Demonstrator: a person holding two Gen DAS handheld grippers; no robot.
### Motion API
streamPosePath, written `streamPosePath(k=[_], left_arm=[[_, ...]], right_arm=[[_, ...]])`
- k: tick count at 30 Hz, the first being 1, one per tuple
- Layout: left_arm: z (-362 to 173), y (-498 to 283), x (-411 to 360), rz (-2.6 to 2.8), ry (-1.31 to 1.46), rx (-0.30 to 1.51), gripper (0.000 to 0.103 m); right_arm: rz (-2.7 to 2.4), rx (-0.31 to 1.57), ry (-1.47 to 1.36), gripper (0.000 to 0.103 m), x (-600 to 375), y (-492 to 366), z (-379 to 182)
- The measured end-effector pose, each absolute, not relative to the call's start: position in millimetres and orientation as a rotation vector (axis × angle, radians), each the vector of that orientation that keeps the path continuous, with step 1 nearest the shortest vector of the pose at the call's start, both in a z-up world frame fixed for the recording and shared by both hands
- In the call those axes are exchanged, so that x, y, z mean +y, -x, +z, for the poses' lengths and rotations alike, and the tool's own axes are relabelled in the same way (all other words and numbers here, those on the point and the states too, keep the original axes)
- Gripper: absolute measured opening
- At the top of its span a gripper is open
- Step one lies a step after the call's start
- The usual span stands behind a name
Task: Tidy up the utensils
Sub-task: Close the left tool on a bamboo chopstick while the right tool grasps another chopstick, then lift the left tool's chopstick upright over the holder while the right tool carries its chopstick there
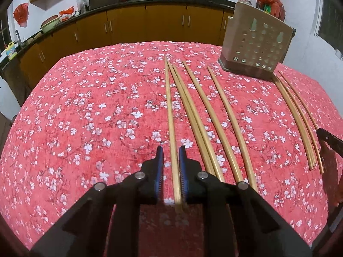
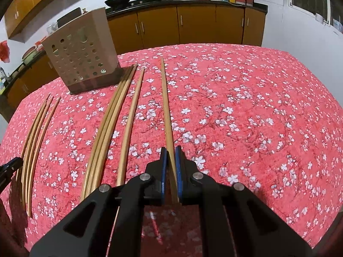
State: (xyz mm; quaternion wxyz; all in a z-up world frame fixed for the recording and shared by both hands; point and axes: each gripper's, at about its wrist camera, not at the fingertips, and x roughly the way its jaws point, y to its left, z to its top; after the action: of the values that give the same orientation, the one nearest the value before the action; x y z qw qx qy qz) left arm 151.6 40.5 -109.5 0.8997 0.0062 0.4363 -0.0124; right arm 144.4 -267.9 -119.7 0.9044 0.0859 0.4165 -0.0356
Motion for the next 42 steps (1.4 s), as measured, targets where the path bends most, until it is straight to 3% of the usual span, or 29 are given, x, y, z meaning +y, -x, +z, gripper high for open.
streamPosePath(k=[2, 9, 31, 42], left_arm=[[-109, -150, 41, -0.027, -0.010, 0.902, 0.008], [-96, -153, 51, -0.035, 0.003, 0.911, 0.008], [58, -128, 73, -0.041, 0.072, 0.491, 0.008], [82, -130, 66, -0.052, 0.070, 0.432, 0.008]], right_arm=[[-0.072, 0.859, -0.181, 0.009, -268, -145, -119], [-0.067, 0.791, -0.185, 0.008, -273, -136, -97], [-0.067, 0.434, -0.160, 0.008, -284, -109, 20], [-0.063, 0.403, -0.171, 0.008, -286, -112, 35]])
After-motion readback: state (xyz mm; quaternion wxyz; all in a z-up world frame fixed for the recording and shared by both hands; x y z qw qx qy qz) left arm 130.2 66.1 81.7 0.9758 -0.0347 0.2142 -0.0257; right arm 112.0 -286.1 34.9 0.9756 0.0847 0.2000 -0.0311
